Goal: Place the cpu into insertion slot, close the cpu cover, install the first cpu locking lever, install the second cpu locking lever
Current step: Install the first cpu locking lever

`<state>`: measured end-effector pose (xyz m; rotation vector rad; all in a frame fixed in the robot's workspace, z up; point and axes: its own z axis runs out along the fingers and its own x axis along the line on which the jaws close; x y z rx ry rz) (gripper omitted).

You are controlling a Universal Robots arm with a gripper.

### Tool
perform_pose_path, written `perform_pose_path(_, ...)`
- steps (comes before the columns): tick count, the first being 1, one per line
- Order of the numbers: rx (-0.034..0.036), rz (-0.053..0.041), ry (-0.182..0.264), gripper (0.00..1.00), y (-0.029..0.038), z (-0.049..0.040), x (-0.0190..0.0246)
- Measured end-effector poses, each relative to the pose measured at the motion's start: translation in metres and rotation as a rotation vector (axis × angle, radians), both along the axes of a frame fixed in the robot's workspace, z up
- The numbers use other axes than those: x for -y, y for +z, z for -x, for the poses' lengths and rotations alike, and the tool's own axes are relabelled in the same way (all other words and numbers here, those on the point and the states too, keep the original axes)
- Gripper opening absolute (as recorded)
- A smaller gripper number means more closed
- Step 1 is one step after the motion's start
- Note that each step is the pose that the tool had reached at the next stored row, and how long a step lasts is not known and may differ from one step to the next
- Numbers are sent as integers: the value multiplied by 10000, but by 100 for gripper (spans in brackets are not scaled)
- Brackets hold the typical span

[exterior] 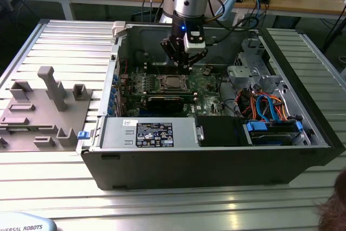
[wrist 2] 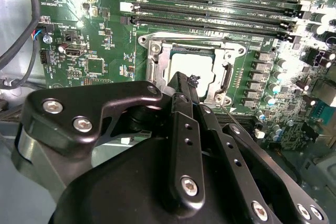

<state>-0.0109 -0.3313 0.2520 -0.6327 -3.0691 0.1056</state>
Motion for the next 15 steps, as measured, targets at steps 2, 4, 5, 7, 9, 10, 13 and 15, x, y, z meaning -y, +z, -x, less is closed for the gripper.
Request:
perform_pose_path(2,0,0,26,11,0,0,0)
perform_pose_path(4,-1,-1,44,11,0,0,0)
perform_pose_path(5,0,0,53,11,0,0,0)
perform_pose_path(7,0,0,70,11,0,0,0)
perform_pose_path(9,0,0,88,11,0,0,0)
perform_pose_path(10,0,-1,97,11,0,0,0)
perform_pose_path(13,0,0,127,11,0,0,0)
perform_pose_path(15,0,0,145,11,0,0,0)
